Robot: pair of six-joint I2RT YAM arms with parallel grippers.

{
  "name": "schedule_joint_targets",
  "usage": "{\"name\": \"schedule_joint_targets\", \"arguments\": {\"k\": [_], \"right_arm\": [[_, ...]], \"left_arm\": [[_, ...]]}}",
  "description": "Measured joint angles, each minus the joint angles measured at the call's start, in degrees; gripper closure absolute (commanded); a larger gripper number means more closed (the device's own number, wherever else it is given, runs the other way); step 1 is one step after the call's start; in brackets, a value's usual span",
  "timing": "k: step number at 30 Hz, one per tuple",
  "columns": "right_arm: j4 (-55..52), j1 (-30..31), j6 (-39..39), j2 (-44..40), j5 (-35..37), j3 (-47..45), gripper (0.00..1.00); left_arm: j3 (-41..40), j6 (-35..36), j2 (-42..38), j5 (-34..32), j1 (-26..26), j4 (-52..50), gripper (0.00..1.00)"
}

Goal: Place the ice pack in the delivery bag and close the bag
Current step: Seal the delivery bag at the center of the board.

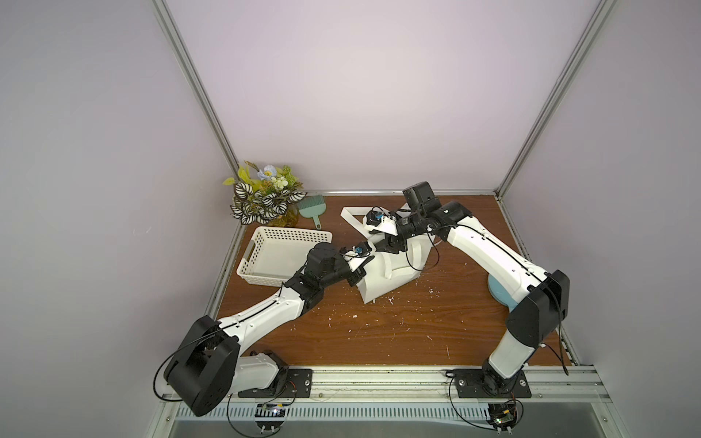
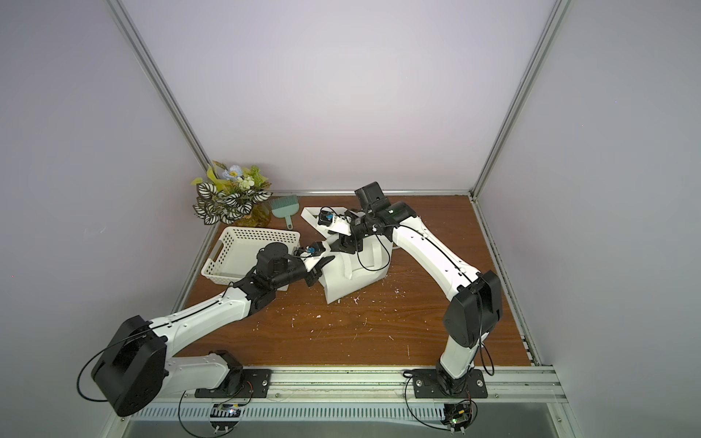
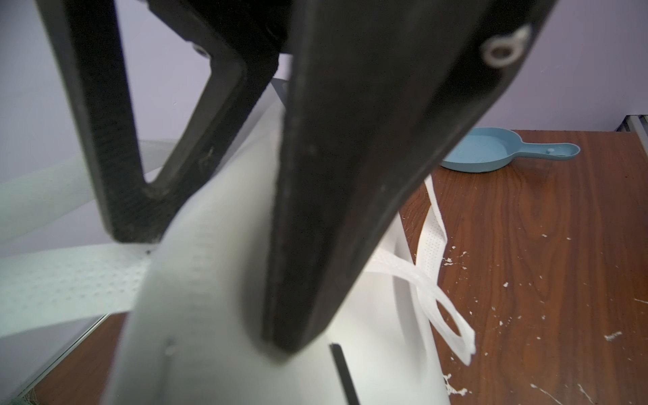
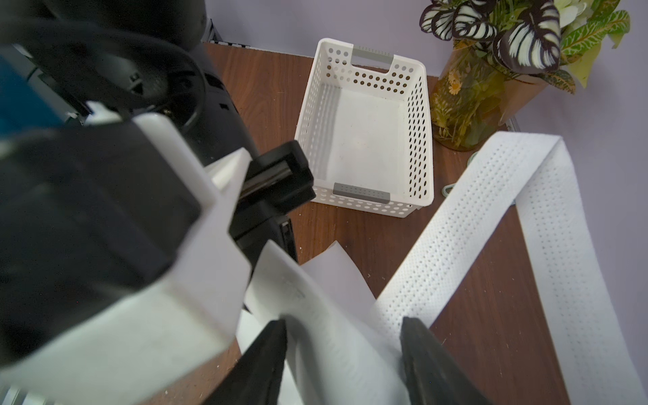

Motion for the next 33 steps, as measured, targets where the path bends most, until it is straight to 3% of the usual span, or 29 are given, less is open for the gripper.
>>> {"name": "schedule_joint_targets", "arguments": {"k": [23,33], "right_arm": [[3.6,2.4,6.1,-1.1,7.6,-1.0,0.36],[21.2,1.0,18.5,-22.9,18.1,-23.0,0.35]], "left_arm": [[0.0,-1.9,0.0,-0.4,0.0,0.9,1.0],[-1.0,-5.1,0.0,-1.3,0.0,3.0,1.0]]}}
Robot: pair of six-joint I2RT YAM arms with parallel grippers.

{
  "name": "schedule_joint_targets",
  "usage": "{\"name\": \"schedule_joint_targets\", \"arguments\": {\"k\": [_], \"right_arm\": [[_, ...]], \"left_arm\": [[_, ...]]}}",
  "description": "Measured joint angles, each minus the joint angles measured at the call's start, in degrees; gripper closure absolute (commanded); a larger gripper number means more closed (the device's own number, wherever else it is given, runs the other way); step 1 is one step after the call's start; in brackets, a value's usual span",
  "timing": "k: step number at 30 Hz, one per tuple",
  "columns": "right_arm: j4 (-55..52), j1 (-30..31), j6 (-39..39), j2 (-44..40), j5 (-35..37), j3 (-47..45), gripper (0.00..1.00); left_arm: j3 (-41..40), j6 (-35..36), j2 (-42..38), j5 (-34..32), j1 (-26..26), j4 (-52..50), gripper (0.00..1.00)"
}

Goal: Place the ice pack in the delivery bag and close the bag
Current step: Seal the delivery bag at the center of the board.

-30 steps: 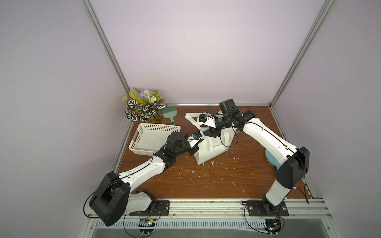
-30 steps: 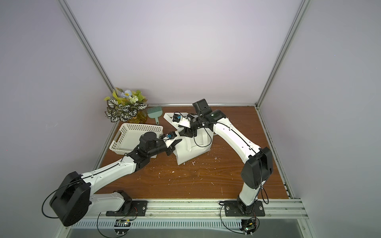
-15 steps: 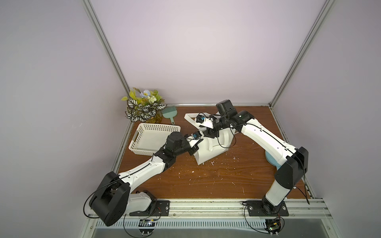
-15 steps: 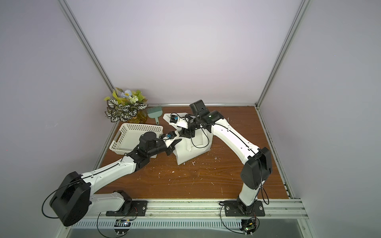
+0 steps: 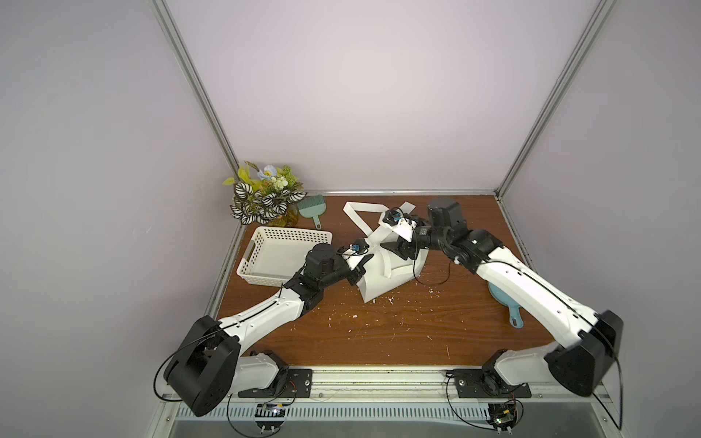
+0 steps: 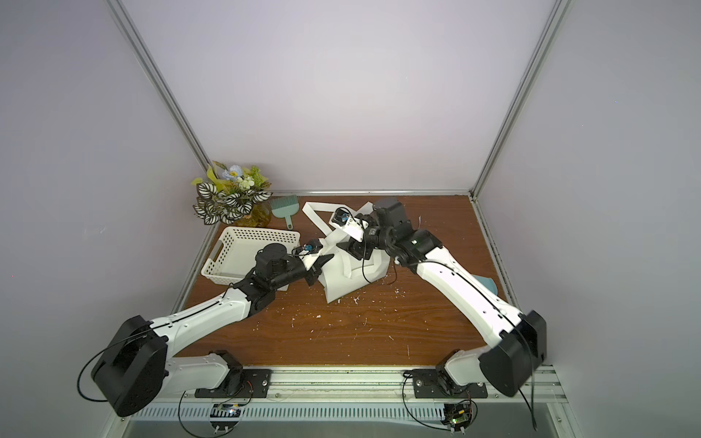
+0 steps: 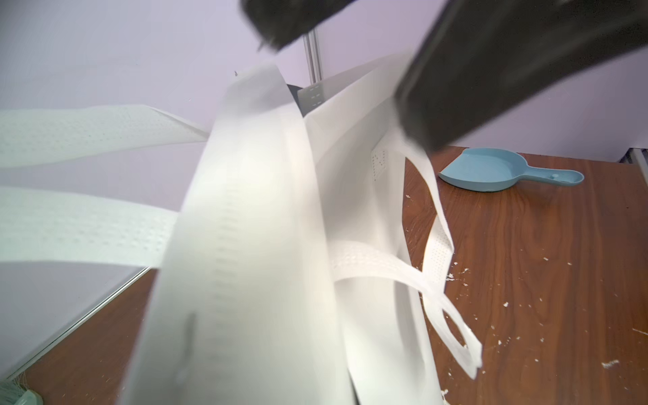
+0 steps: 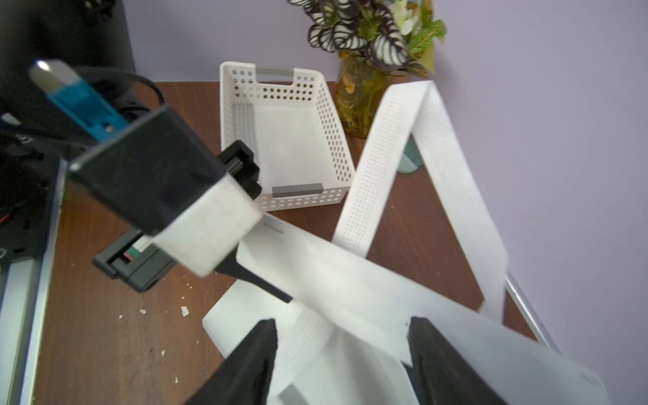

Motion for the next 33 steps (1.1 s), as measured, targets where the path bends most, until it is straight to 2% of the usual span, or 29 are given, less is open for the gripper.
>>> {"name": "schedule_joint_targets", "arguments": {"k": [8,10,18,23,26,33], "right_arm": [[8.4,-0.5,10.8,-9.7,4.6,-8.5,0.51],[11.0,-0.5,14.3,-11.1,4.8,-12.6,0.58],[26.5,0.1,29.1,-14.4,4.2,-31.3,0.67],[37.4,2.1,36.2,-11.4,4.2,-34.4,0.66],[42.7,3.2,38.8,-8.3,3.5,-34.4,0.61],[46.7,4.7,40.9,-1.8,2.9,-33.5,0.59]], "left_arm": [[-0.9,-2.6,-0.7,-1.6,0.0,0.6,1.0],[-1.0,-3.8,-0.7,-1.7,0.0,1.0,1.0],[-1.5,-6.2,-1.1,-1.7,0.0,1.7,0.98],[-1.5,-6.7,-1.7,-1.7,0.0,1.5,0.98],[-1.5,-7.0,-1.8,-1.7,0.0,1.3,0.99],[-1.5,-7.3,-1.8,-1.7,0.0,1.3,0.99]]}}
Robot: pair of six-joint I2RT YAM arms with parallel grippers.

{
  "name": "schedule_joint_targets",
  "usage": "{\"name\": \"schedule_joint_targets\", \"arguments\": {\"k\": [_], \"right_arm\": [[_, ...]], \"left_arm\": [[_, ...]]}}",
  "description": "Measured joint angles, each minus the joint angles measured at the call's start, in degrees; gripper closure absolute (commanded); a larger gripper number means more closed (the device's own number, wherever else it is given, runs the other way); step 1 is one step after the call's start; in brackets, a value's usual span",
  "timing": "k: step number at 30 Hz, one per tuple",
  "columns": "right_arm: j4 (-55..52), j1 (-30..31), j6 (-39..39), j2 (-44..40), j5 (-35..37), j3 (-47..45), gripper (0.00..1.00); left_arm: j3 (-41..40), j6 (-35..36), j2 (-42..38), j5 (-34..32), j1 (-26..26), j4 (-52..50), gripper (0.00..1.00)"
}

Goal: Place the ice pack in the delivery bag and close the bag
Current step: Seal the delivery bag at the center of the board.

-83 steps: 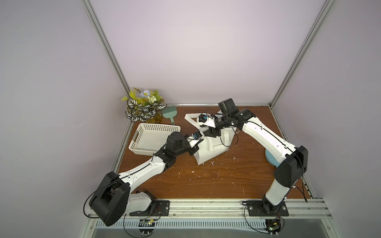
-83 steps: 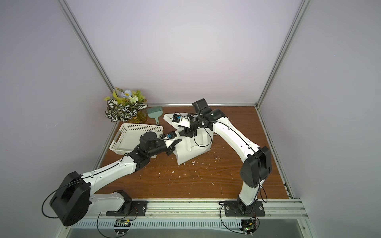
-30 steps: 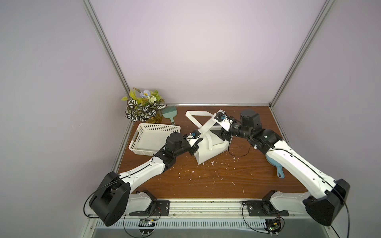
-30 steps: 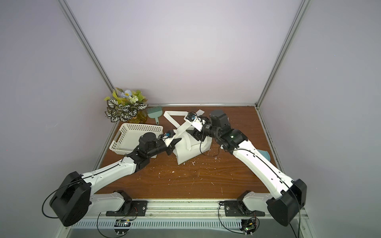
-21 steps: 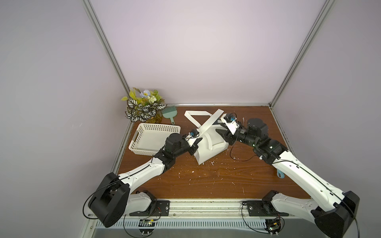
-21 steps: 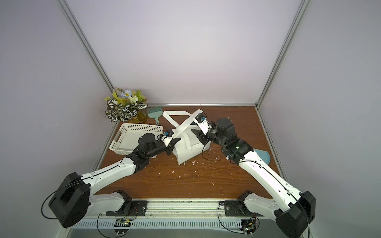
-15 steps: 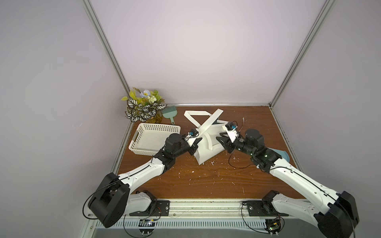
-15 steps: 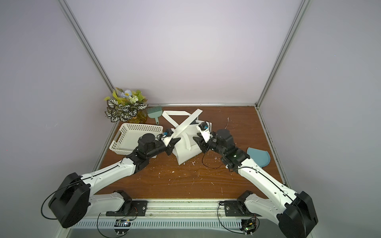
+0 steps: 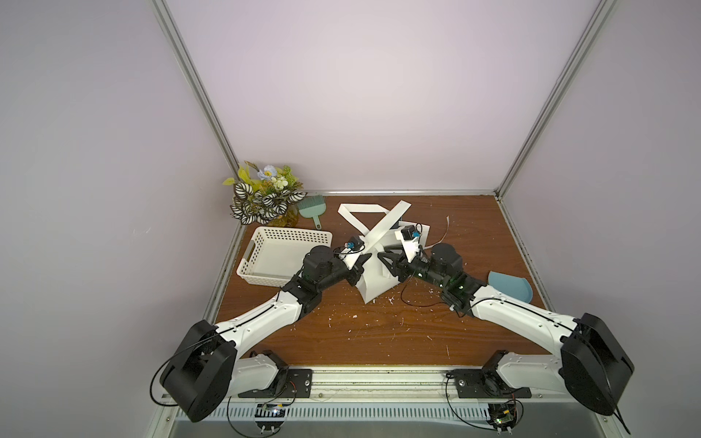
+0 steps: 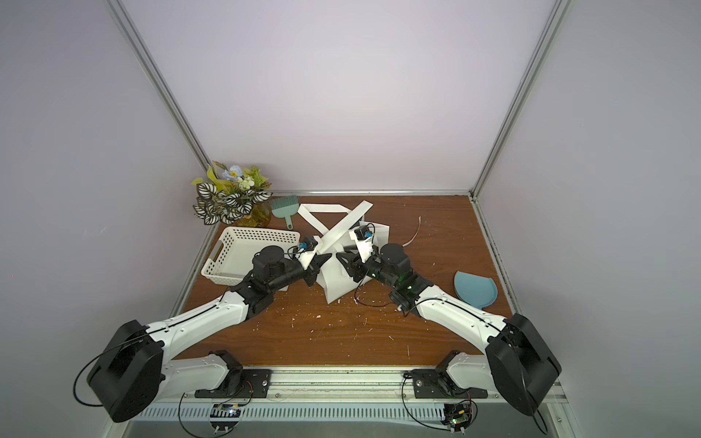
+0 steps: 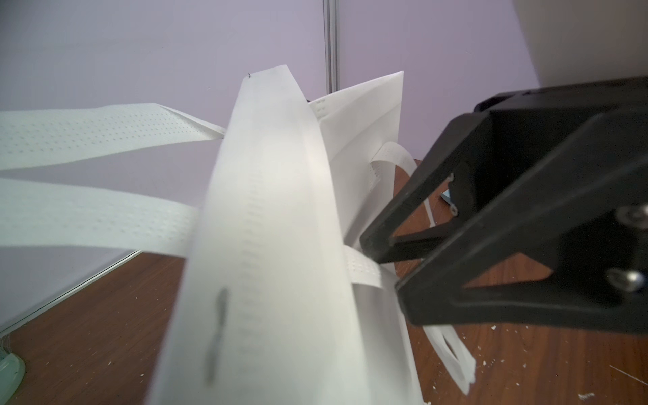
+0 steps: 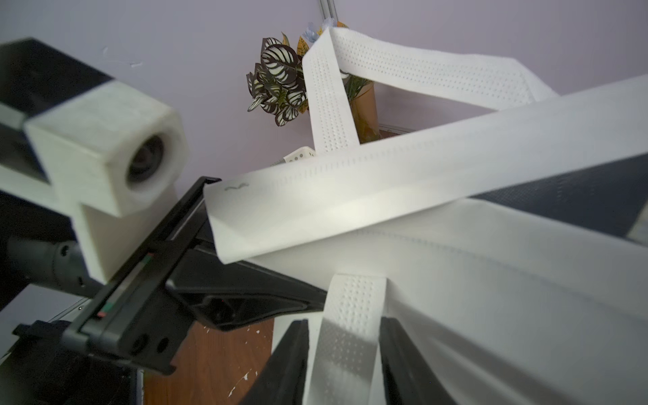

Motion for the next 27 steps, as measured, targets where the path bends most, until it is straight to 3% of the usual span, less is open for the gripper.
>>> {"name": "schedule_joint_targets", "arguments": {"k": [9,13,18,22,27], "right_arm": [[4.4,0.9,1.2,4.1,0.3,0.3,0.81],[7.3,1.9,1.5,7.6,1.4,0.9,0.93],[9.0,2.1,1.6,9.0,1.8,1.0,0.95],[9.5,2.1,1.4,9.1,1.9,1.0,0.95],[10.2,2.6,0.9,9.7,2.1,1.0,0.95]], "left_arm": [[0.0,-0.2,0.0,0.0,0.0,0.0,0.94],[-0.4,-0.2,-1.1,-0.4,0.0,0.0,0.74],[-0.6,-1.2,-4.9,-1.4,0.0,-0.1,0.58],[-0.7,-1.7,-7.9,-2.0,0.0,-2.1,0.37],[0.7,-4.0,-11.7,-3.4,0.1,-10.5,0.18]]}}
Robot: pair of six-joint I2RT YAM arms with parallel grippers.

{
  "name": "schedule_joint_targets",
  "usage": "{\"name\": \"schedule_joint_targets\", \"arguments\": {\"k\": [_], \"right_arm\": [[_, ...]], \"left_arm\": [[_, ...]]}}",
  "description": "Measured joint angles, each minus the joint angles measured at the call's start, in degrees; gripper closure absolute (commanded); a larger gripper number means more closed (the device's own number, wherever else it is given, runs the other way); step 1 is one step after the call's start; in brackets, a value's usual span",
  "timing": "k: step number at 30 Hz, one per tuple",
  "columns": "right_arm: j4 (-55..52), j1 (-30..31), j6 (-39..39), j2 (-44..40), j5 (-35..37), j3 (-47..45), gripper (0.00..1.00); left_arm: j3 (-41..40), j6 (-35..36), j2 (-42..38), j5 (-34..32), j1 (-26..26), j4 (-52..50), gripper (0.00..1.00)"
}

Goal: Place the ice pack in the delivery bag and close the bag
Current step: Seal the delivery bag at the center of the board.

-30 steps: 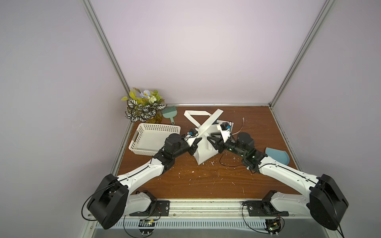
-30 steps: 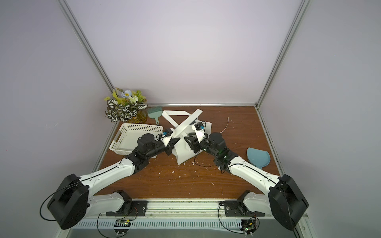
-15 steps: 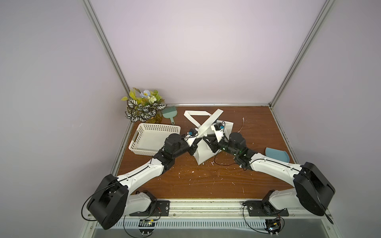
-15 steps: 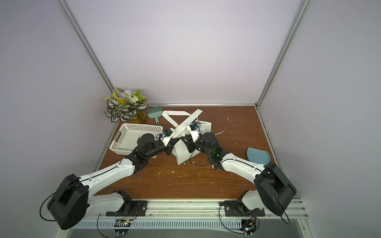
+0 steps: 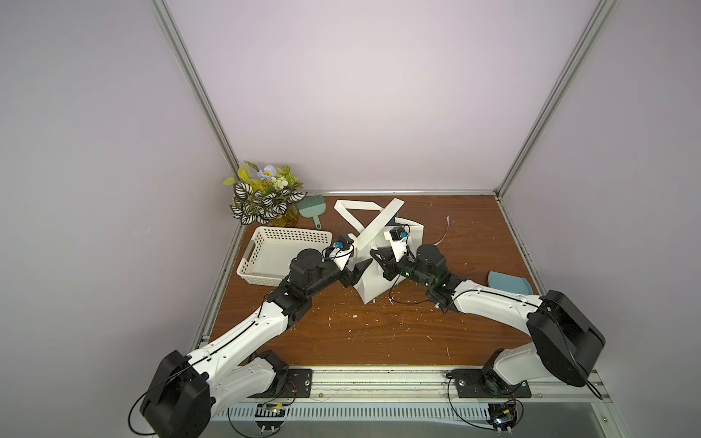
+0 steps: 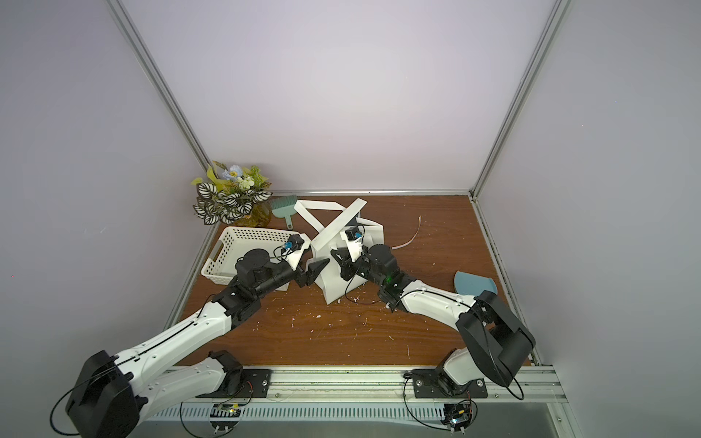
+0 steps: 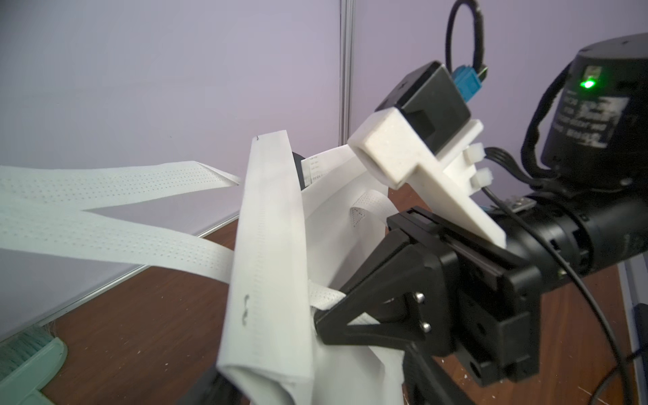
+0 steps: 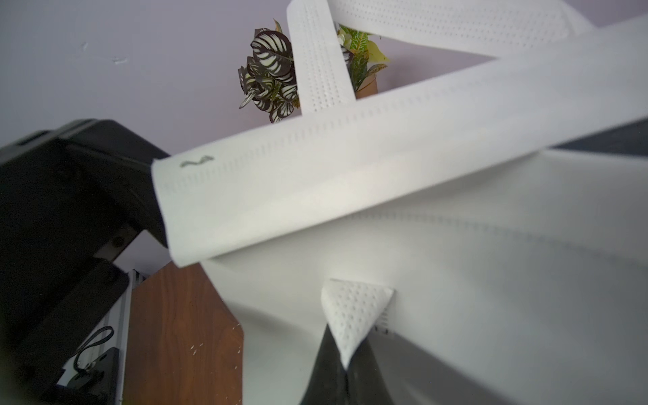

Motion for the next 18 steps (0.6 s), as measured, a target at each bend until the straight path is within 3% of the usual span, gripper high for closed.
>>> {"name": "schedule_joint_targets", "arguments": {"k": [2,7,12,18], "right_arm": [[0.3,0.3,-0.5,0.2,0.5,0.0,0.95],[1.3,1.1,-2.1,1.0,1.3,0.0,0.94],[1.7,1.8,-3.7,1.7,1.8,0.0,0.92],[2.0,1.8,-4.9,1.7,2.1,0.0,0.92]], "left_arm": [[3.1,-1.5,-0.3,-1.0,0.1,-5.6,0.15],[17.9,-5.7,3.9,-1.6,1.6,-18.0,0.18],[32.6,-9.4,11.7,-1.2,2.5,-26.9,0.3],[39.6,-14.5,18.9,2.8,8.3,-36.3,0.48]]}}
